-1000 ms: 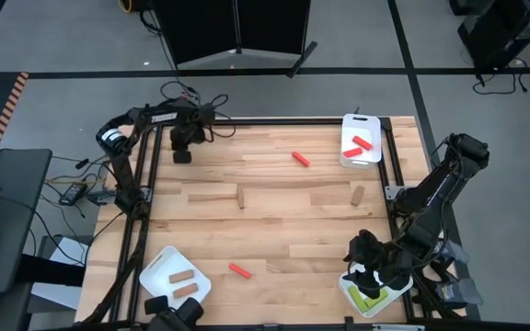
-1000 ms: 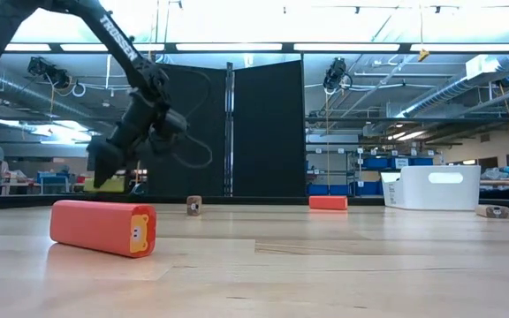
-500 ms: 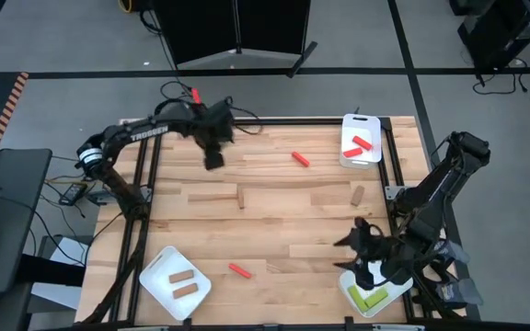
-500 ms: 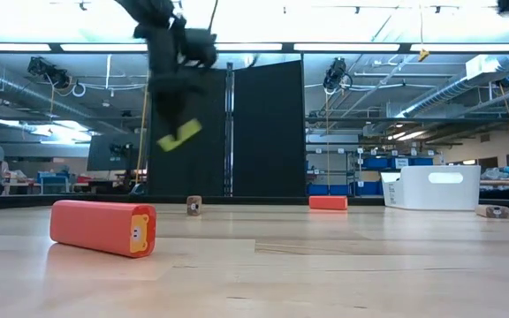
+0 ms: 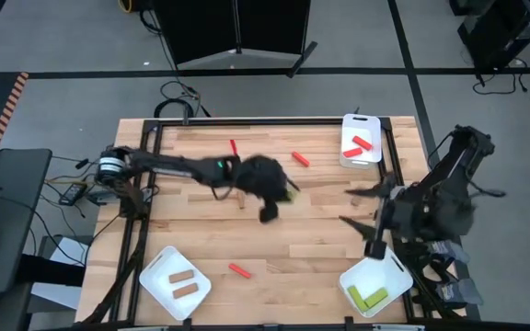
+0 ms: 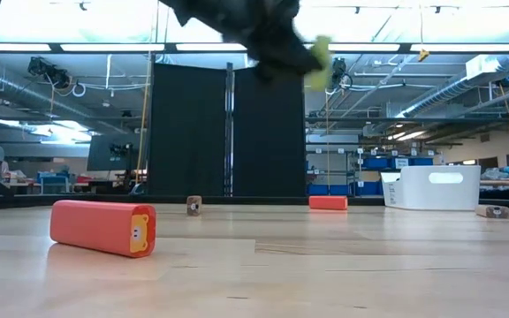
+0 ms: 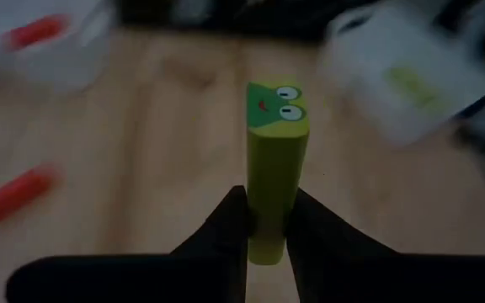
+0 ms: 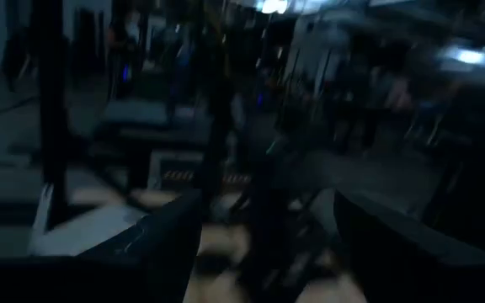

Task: Sort blocks
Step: Put the green block into the bottom right bin

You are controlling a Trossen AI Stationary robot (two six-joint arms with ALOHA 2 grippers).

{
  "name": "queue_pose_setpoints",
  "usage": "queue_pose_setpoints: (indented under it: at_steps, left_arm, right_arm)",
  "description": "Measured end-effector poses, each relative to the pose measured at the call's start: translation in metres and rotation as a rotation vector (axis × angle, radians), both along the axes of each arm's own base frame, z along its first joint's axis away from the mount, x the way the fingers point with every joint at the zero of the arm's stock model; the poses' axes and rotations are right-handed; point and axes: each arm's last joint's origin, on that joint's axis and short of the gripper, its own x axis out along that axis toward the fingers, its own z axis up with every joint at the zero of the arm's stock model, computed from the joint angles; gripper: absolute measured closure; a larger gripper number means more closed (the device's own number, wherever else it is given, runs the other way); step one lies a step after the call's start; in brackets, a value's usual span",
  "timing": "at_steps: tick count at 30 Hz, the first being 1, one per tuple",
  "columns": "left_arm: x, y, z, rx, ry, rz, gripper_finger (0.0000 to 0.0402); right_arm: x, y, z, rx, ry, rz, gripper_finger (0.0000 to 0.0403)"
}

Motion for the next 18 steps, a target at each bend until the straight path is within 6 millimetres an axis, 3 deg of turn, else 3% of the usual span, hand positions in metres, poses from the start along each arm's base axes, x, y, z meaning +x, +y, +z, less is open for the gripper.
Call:
queue_pose_setpoints:
  at_steps: [4, 8, 18]
  left_arm:
    - [0.030, -0.034, -0.016, -0.059, -0.151, -0.105, 0.0341]
    - [0.062, -0.054, -0.024, -0.073, -0.232, -0.163, 0.0341]
    - [0.142, -0.094, -0.042, -0.148, -0.319, -0.370, 0.0341]
  right_arm:
    - [-0.007, -0.016, 0.028, -0.017, -0.112, -0.035, 0.0125]
    - [-0.016, -0.033, 0.046, -0.010, -0.197, -0.053, 0.0125]
    - [-0.030, -0.065, 0.063, 0.019, -0.298, -0.106, 0.0122]
